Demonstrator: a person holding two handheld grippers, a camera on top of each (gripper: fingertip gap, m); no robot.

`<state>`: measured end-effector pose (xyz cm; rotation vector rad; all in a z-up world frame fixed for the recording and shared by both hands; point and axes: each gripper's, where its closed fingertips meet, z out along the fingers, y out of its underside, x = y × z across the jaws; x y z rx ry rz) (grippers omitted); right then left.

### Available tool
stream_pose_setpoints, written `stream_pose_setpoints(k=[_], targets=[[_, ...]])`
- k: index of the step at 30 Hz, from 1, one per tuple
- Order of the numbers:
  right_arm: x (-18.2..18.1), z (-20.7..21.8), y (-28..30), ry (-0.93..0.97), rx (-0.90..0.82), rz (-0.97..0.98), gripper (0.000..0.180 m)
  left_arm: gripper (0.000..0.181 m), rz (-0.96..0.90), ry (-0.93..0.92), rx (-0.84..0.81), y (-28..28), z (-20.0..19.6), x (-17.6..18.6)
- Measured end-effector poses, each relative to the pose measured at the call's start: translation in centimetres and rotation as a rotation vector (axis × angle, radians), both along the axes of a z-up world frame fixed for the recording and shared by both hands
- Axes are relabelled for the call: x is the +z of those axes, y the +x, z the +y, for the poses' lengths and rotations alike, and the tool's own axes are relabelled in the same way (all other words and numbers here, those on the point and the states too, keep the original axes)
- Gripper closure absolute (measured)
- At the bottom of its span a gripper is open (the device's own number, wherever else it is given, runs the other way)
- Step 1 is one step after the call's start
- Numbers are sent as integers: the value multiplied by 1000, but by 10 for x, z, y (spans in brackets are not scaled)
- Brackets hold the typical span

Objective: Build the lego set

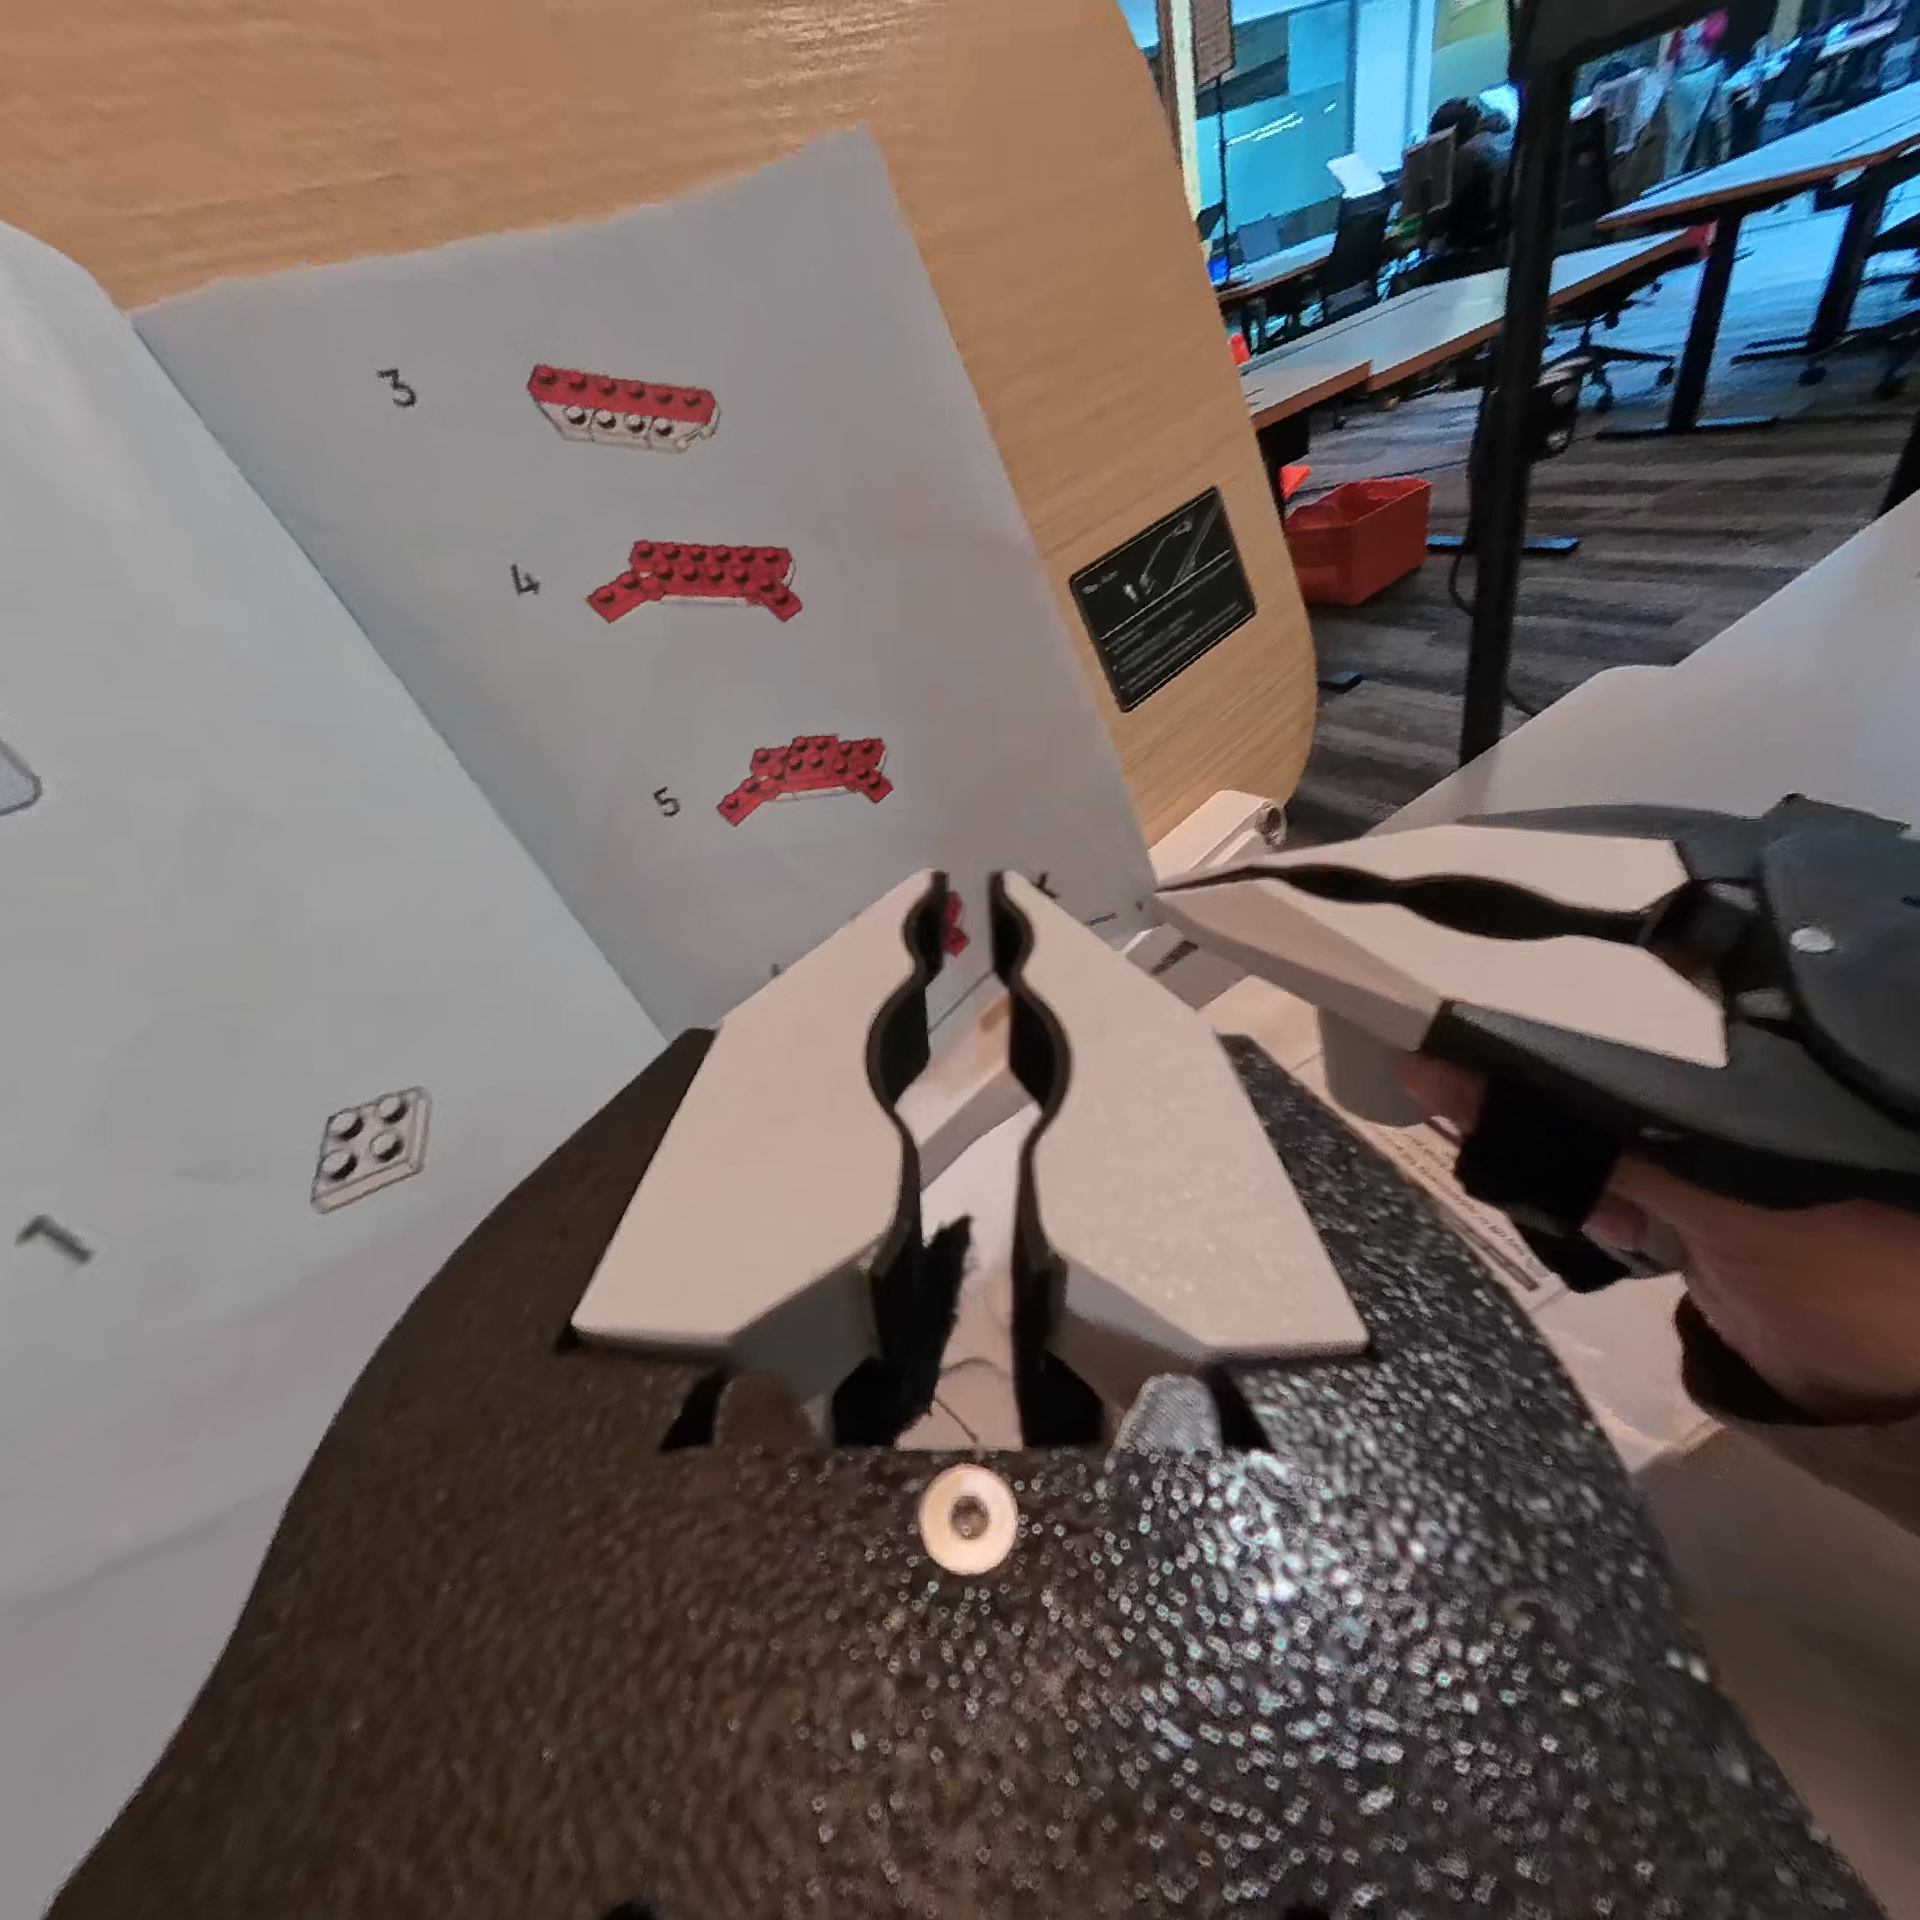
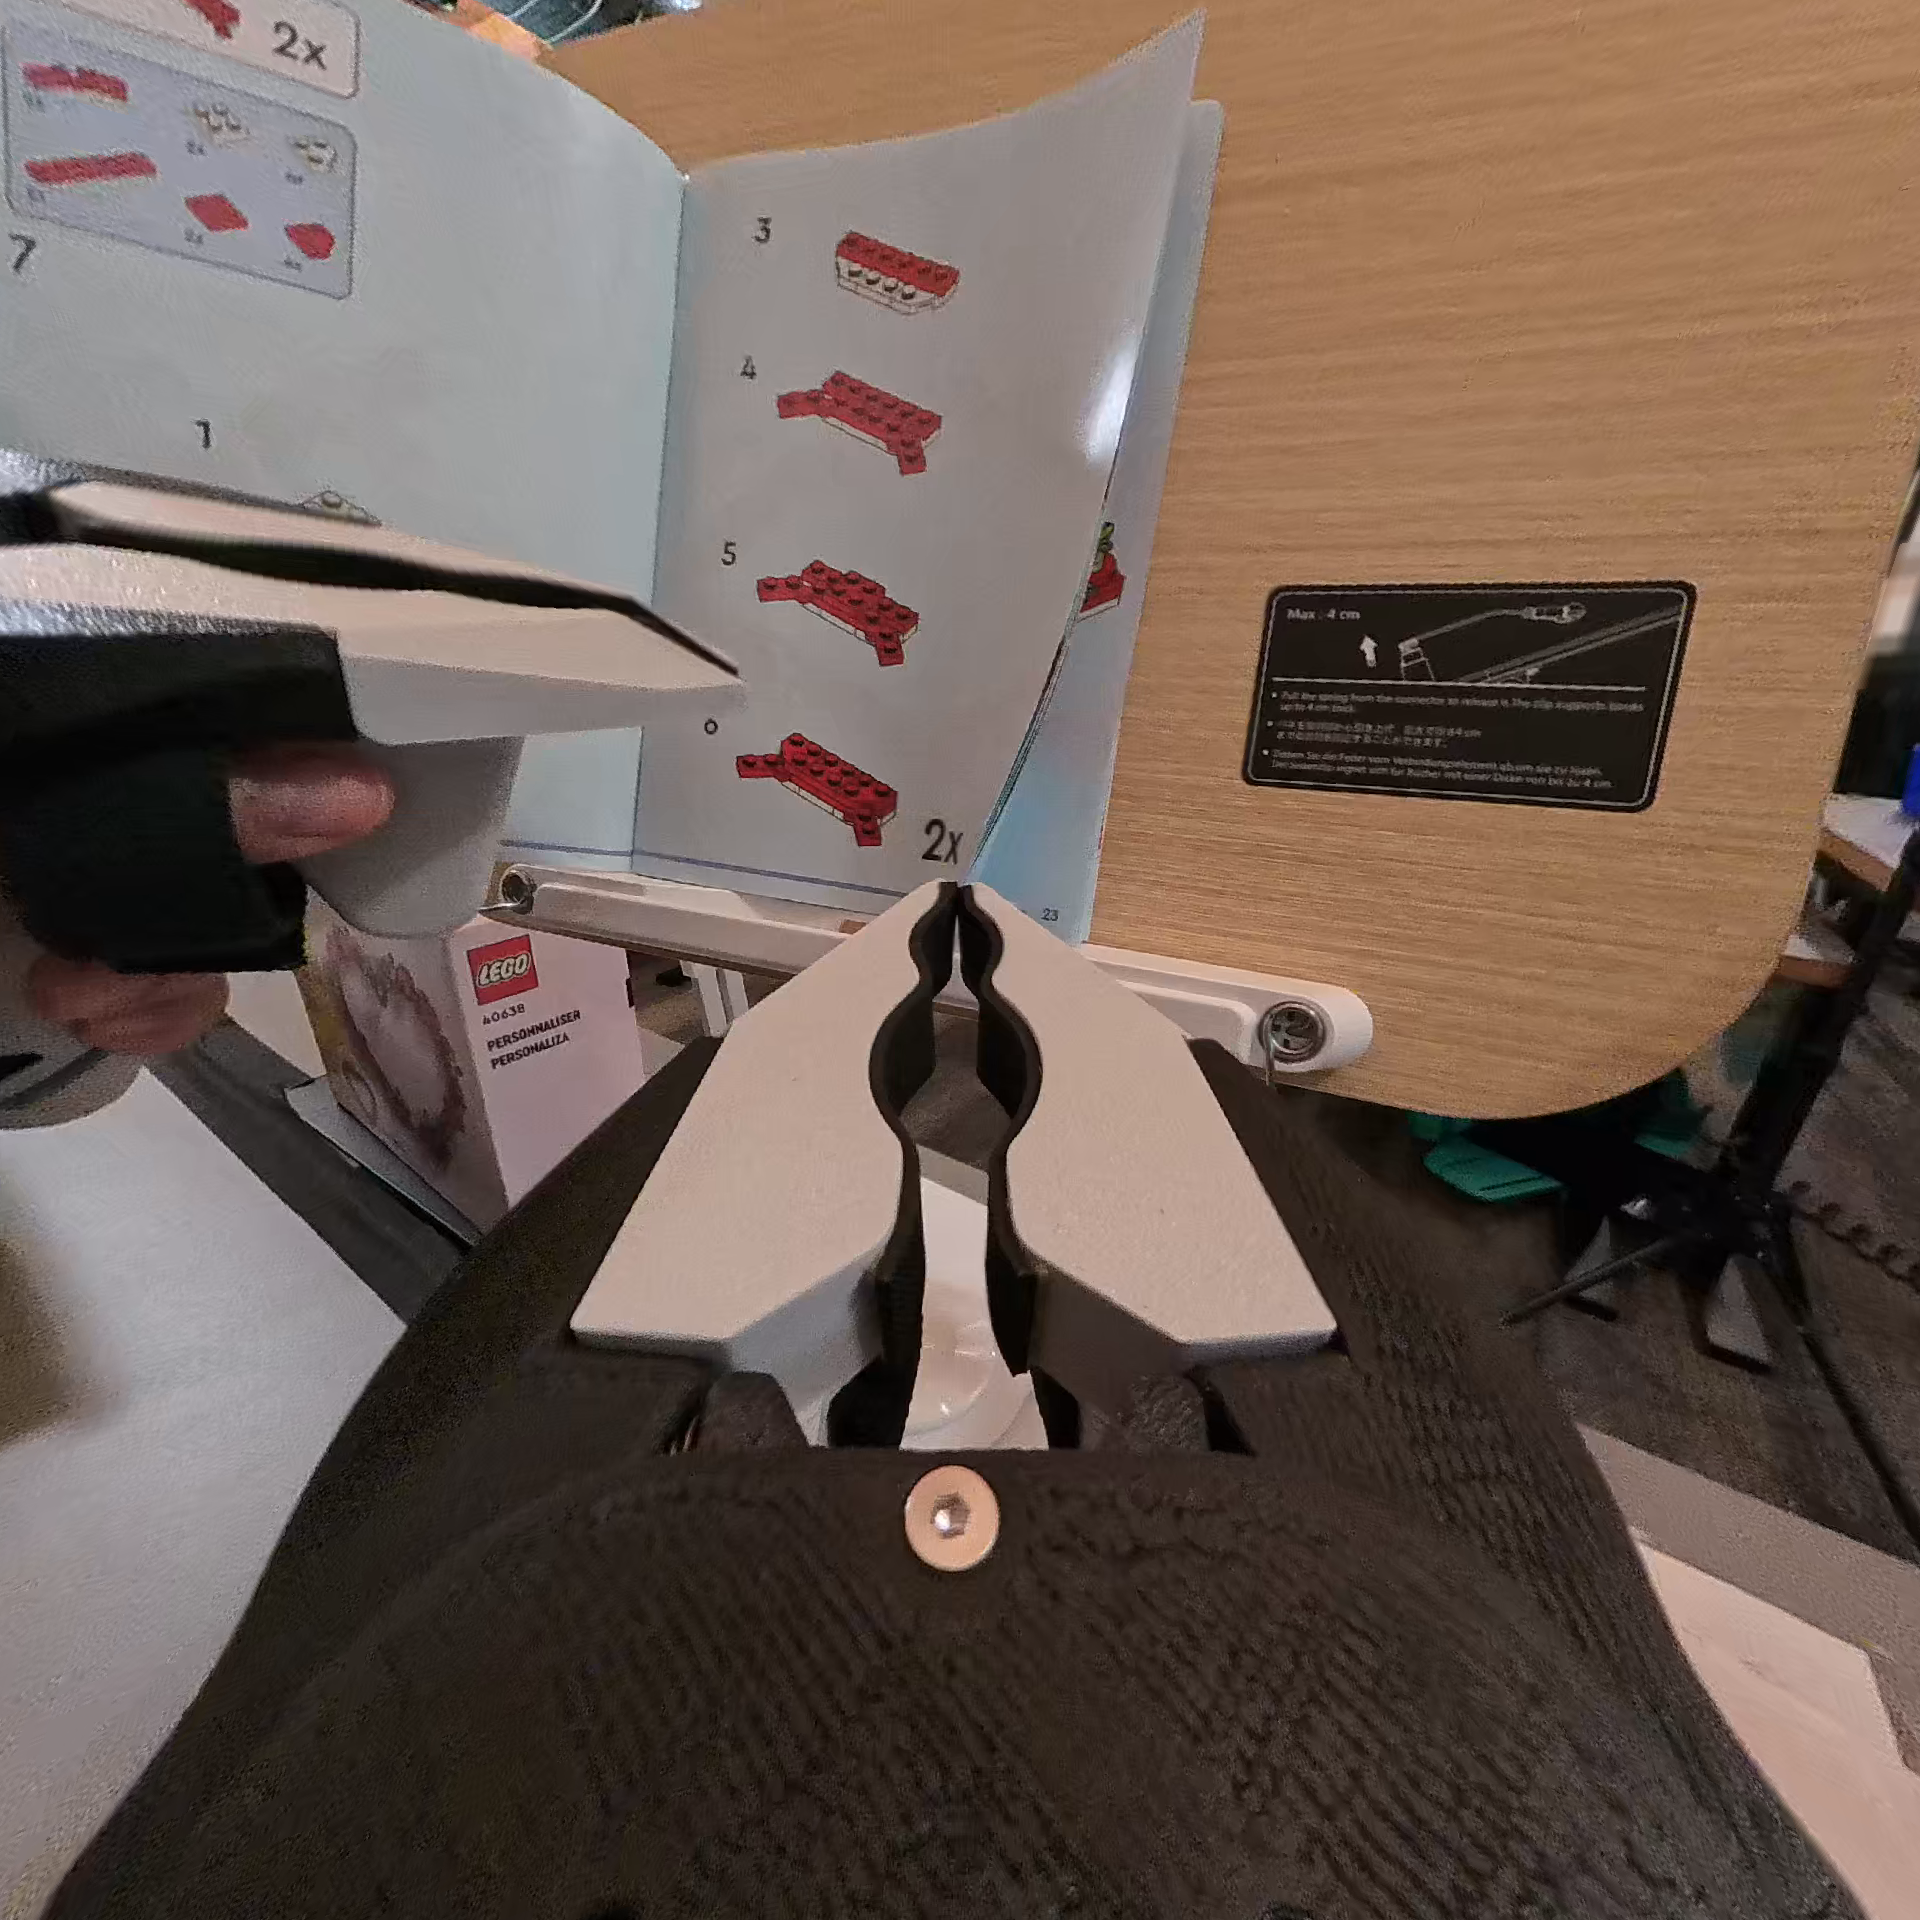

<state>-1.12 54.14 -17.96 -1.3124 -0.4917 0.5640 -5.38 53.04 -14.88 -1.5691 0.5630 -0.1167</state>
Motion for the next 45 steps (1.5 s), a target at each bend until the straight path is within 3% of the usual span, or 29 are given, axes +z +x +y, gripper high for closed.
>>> stream_pose_setpoints(k=[3,7,13,21,30,34,37,45], targets=[[0,-3,-4,34,6,-25,180,159,-38,-50,-78,12,-2,1],[2,-9,-8,102,16,-69,180,155,-91,-69,-121,19,-1,8],[5,-21,-16,222,28,-162,180,158,-102,-118,-179,31,0,7],[4,-29,-24,271,56,-216,180,180,-48,-133,-194,36,-1,3],[4,-31,-20,277,88,-171,180,181,-79,-173,-283,43,-8,3],[10,-29,-4,332,43,-67,154,181,-154,-187,-357,43,-12,6],[3,-30,-4,314,105,-19,139,181,-196,-183,-415,44,-15,7],[6,-43,-21,393,137,-35,123,181,-304,-198,-527,45,-22,10]])
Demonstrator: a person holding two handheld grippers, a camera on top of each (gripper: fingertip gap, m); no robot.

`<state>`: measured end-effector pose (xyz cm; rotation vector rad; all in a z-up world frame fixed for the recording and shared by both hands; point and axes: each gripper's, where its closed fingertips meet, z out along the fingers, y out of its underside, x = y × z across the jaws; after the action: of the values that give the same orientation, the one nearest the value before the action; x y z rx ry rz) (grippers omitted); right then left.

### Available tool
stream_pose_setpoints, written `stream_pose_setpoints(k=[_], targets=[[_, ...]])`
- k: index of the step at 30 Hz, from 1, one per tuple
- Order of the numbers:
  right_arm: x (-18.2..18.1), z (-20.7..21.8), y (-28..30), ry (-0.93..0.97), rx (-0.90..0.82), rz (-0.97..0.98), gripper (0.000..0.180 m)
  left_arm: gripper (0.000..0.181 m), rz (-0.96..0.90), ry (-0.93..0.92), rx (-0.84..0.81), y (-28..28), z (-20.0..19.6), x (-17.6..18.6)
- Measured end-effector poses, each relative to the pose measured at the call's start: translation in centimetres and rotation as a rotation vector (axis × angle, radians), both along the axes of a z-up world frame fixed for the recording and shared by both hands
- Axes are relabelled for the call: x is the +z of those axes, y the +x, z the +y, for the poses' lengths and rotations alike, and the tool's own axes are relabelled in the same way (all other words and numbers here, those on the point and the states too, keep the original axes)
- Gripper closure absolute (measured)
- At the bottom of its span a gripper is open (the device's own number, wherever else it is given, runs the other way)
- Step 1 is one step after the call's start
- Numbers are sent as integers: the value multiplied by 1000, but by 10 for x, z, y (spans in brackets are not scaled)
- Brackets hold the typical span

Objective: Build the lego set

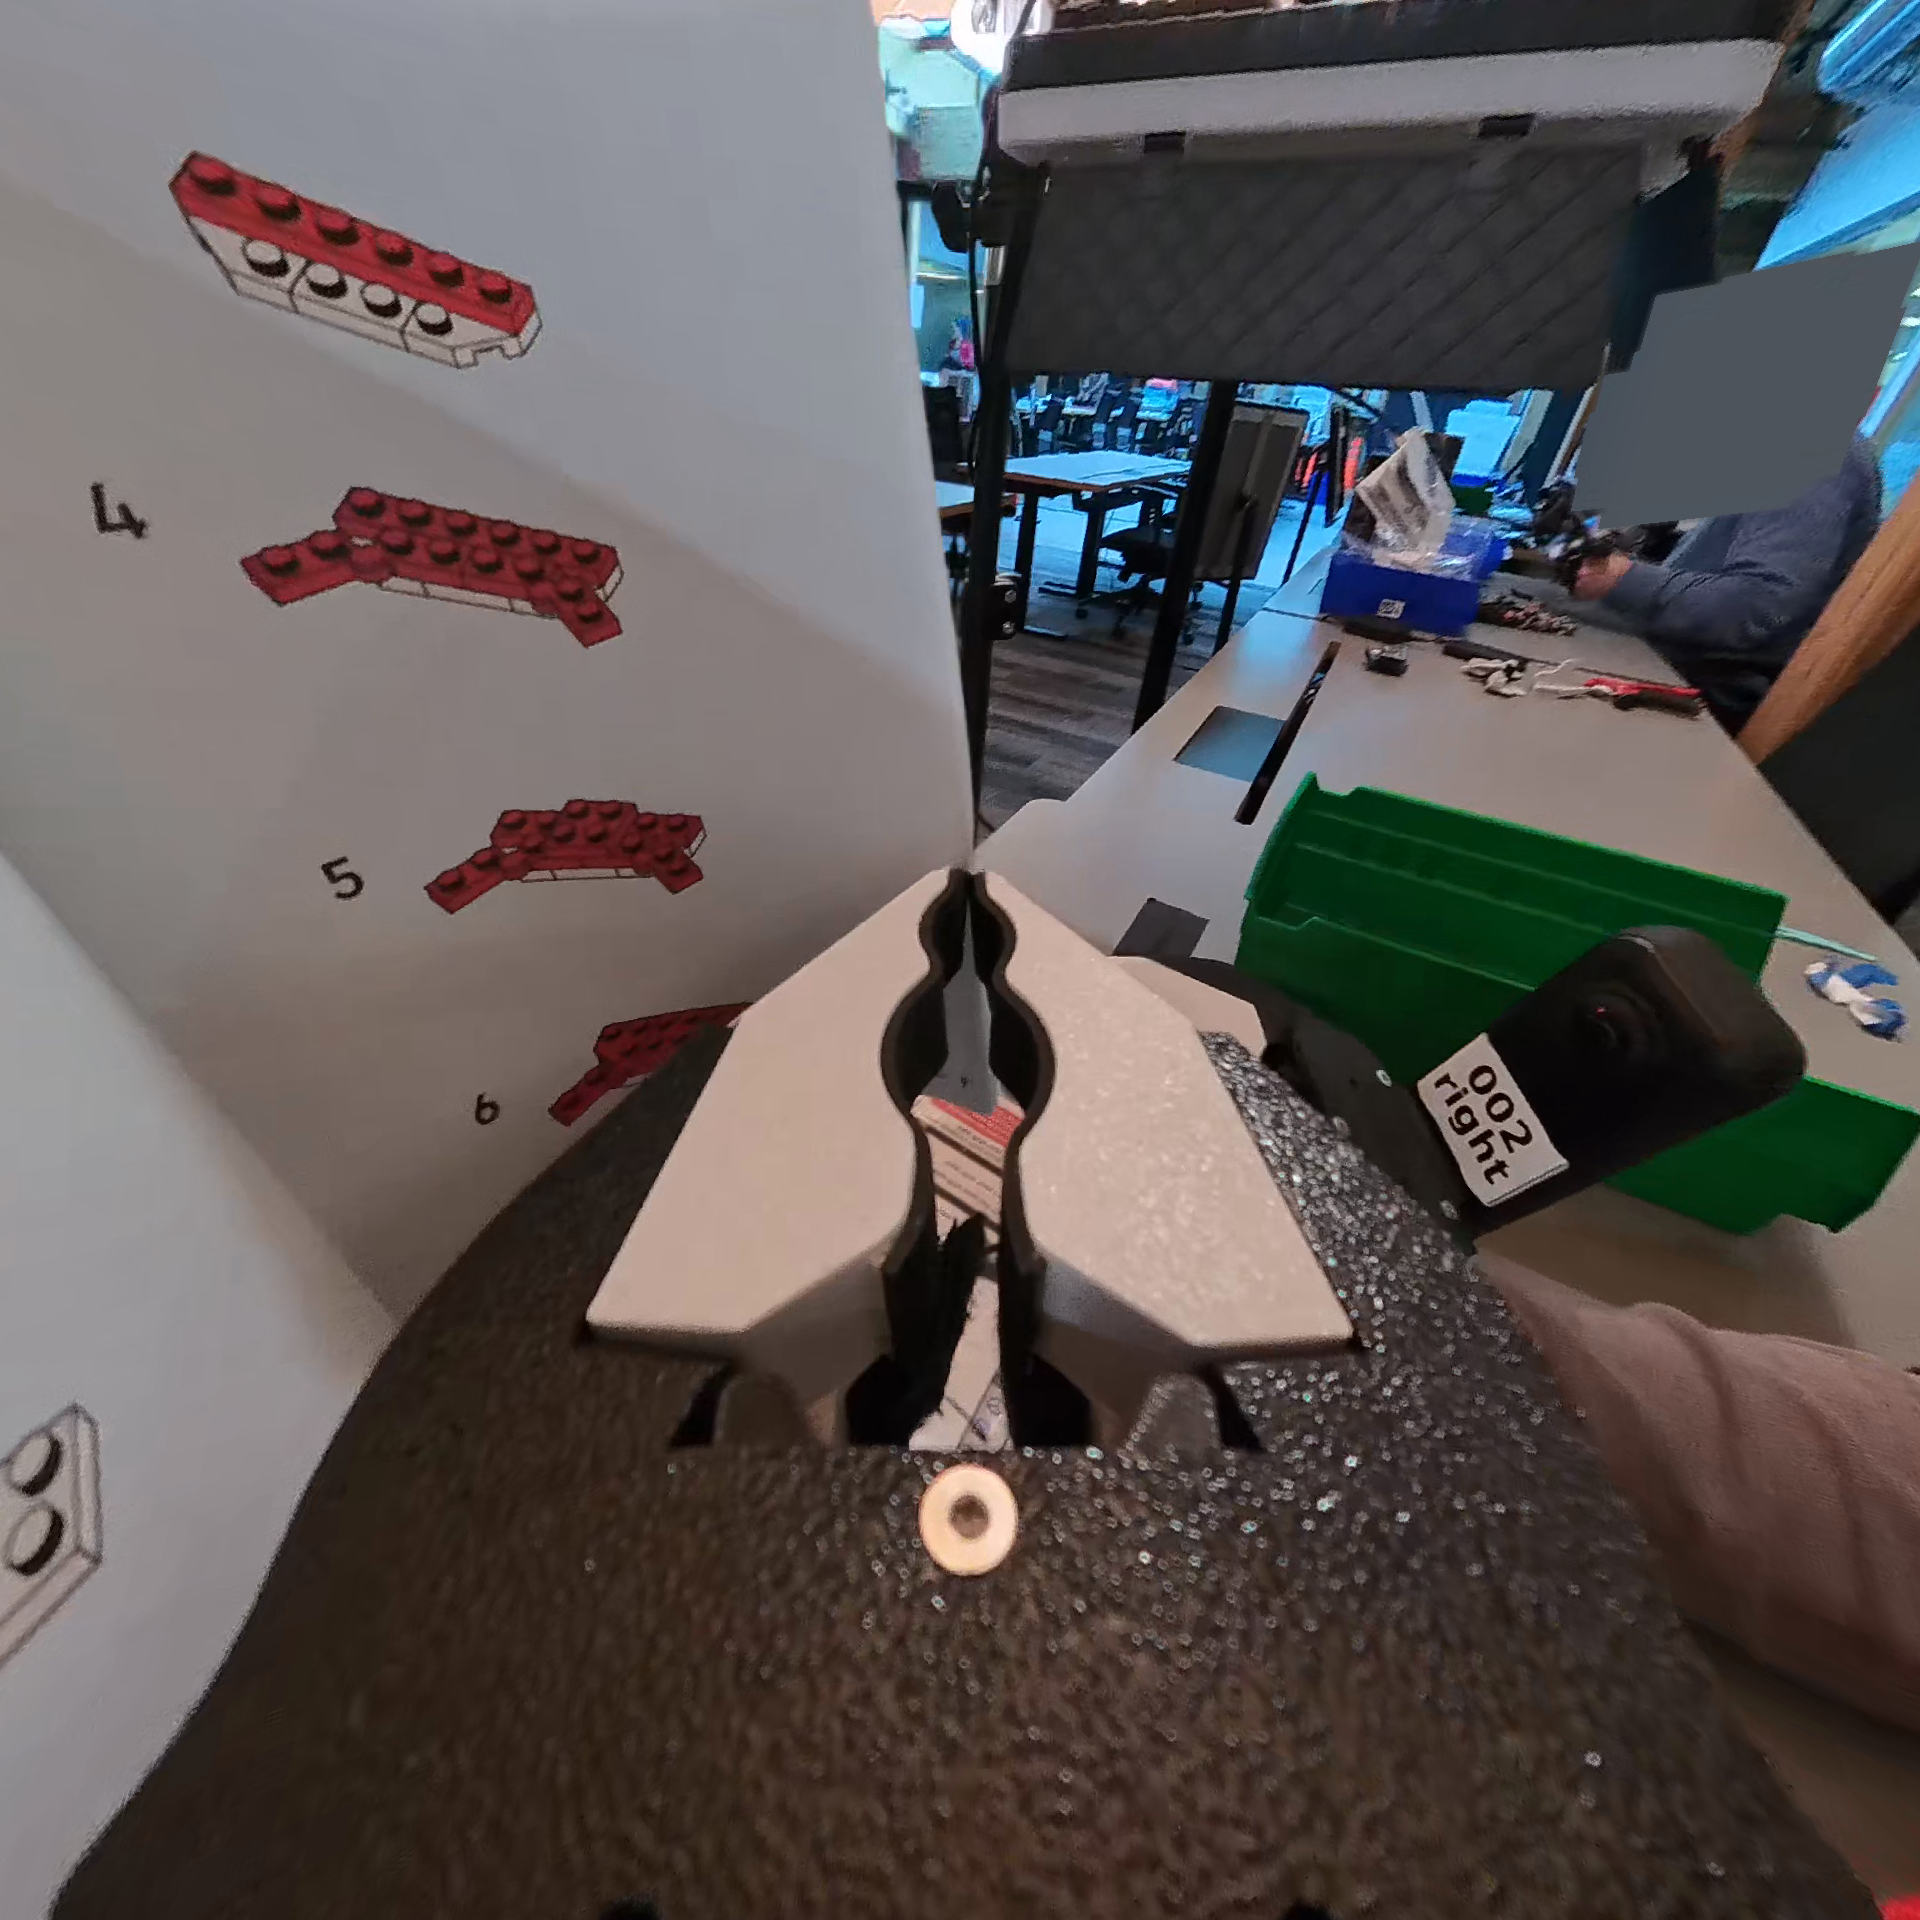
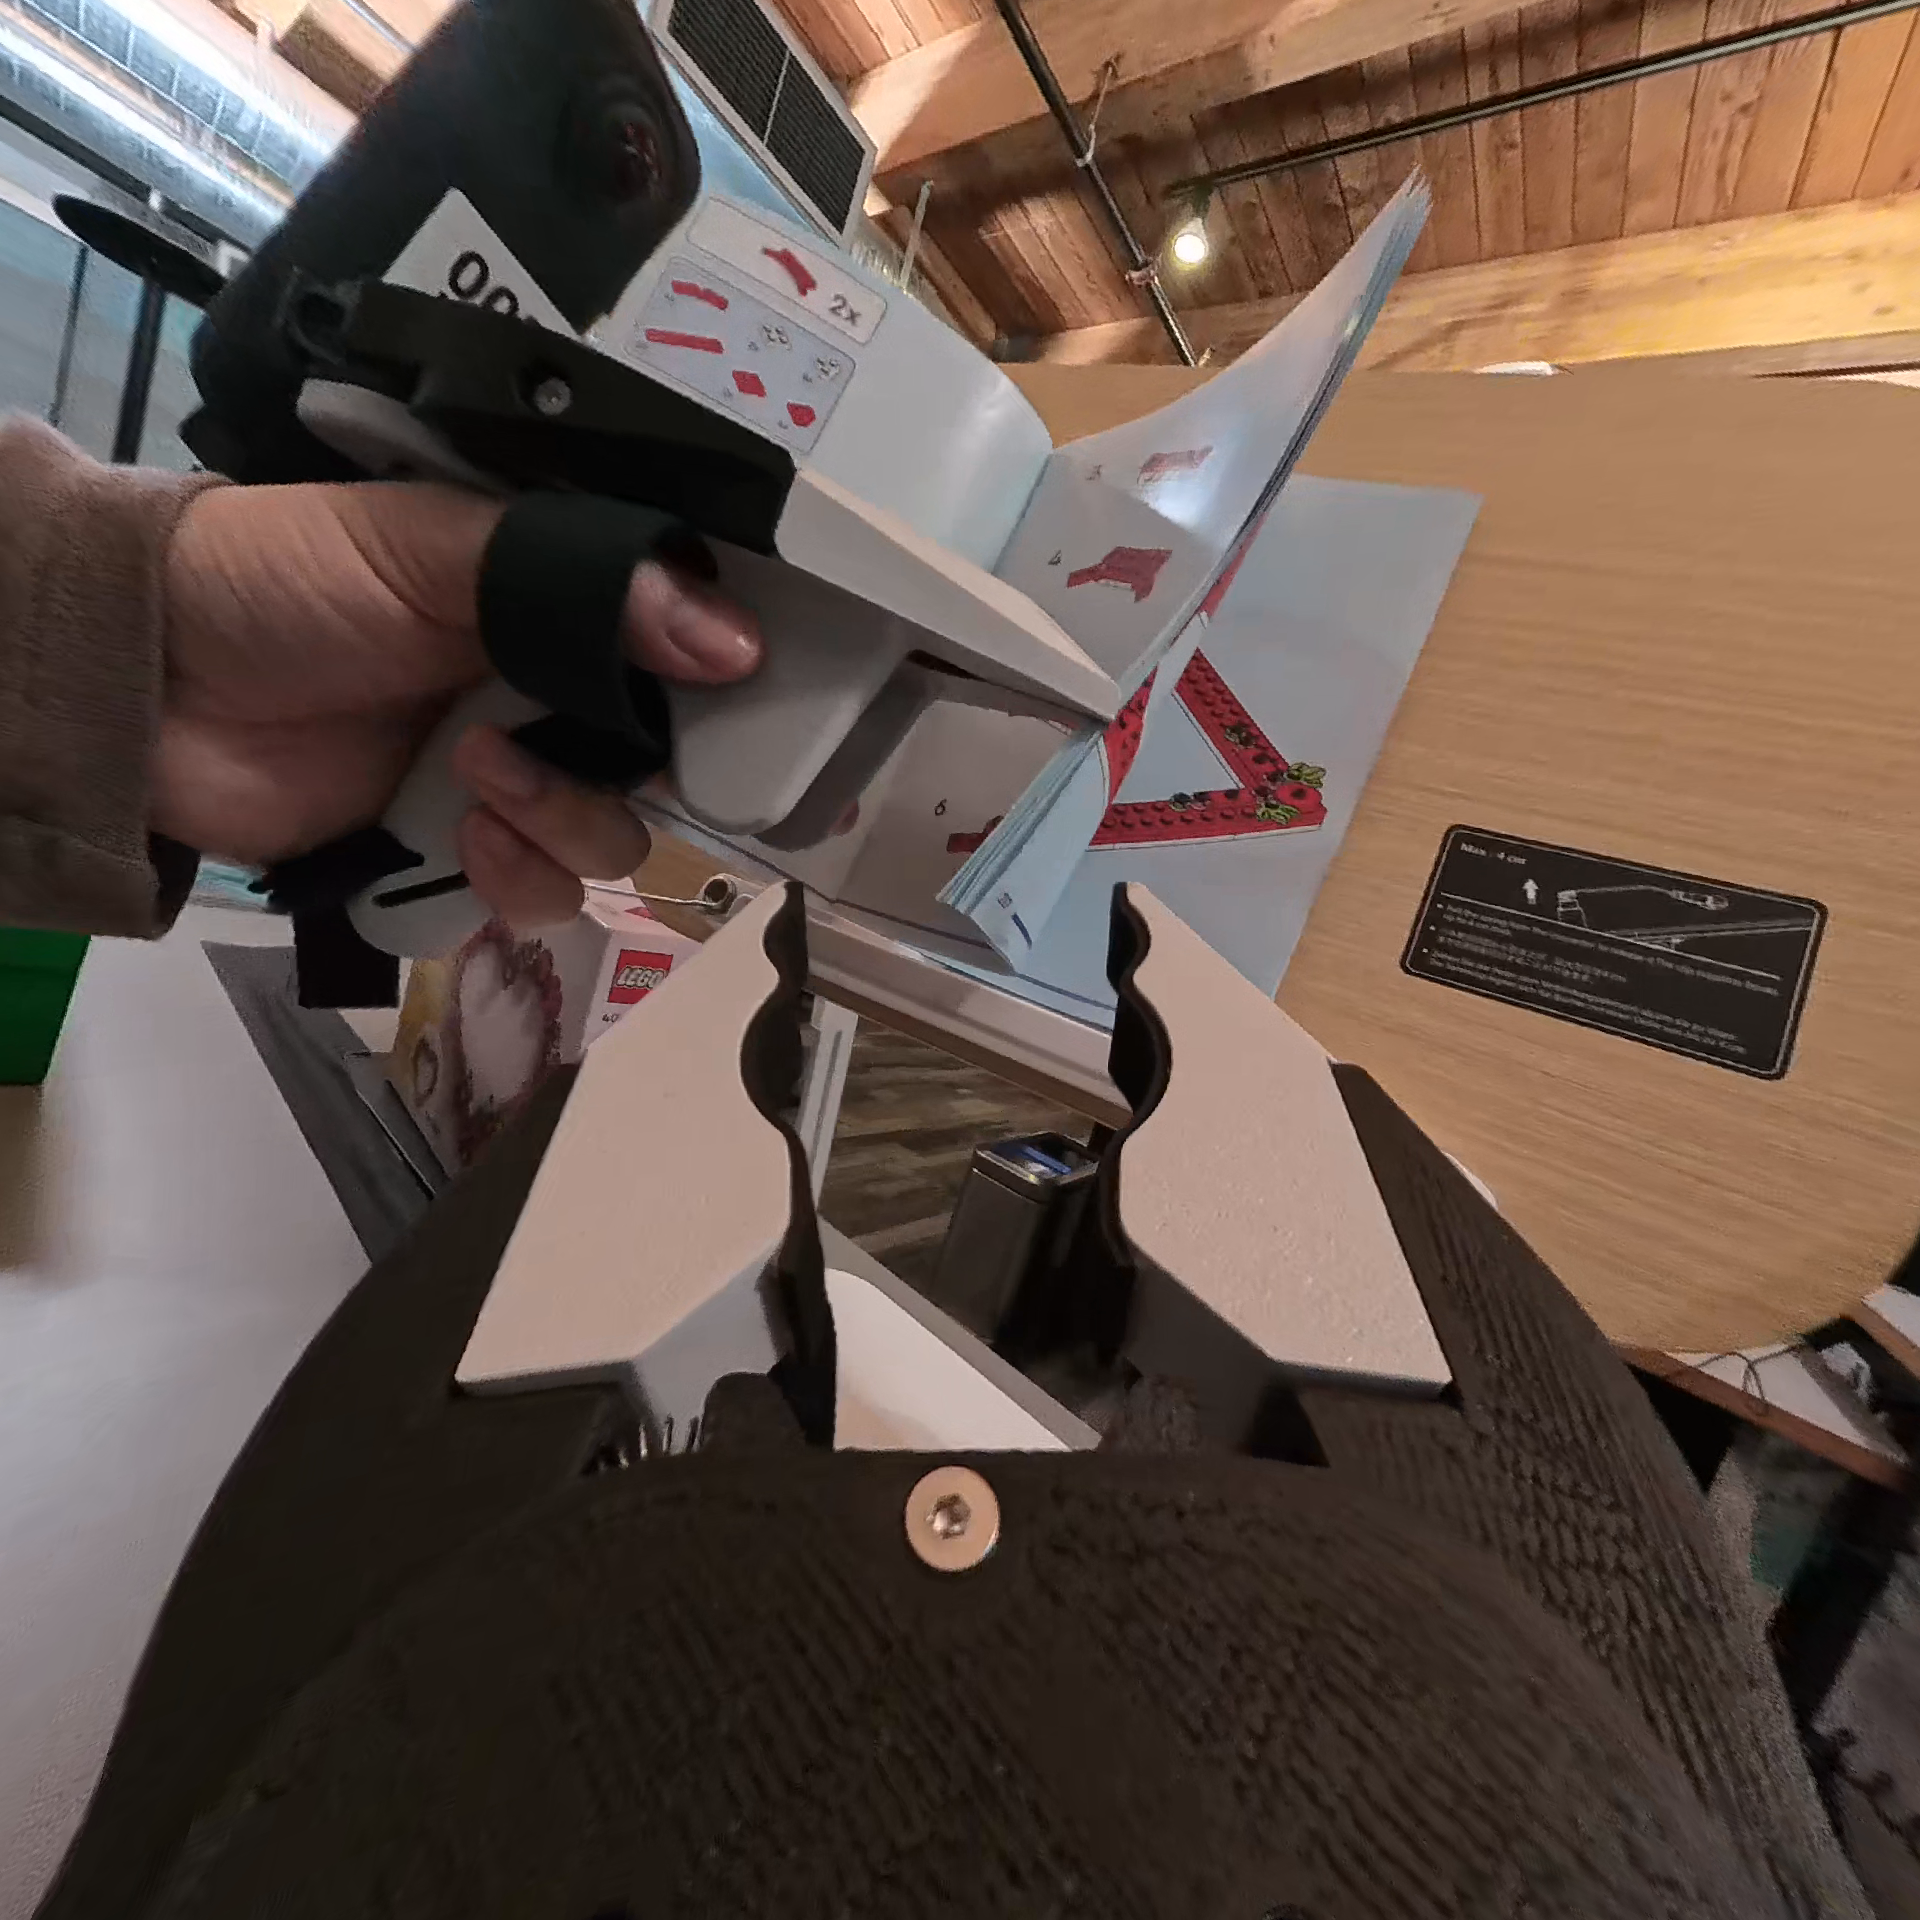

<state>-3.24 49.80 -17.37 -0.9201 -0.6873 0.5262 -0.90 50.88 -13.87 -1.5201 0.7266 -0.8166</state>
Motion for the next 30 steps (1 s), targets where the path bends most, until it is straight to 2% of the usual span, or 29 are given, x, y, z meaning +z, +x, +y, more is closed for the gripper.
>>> stream_pose_setpoints(k=[3,19,25,30], targets=[[2,-2,-4,-11,26,9,118,181,-23,4,-34,2,-4,1],[12,-5,2,-27,85,64,120,181,-73,-13,-88,5,-9,4],[12,3,24,-11,8,151,119,181,-85,11,-50,-5,-10,9],[11,7,42,3,-95,219,156,181,-46,76,5,-25,-22,13]])
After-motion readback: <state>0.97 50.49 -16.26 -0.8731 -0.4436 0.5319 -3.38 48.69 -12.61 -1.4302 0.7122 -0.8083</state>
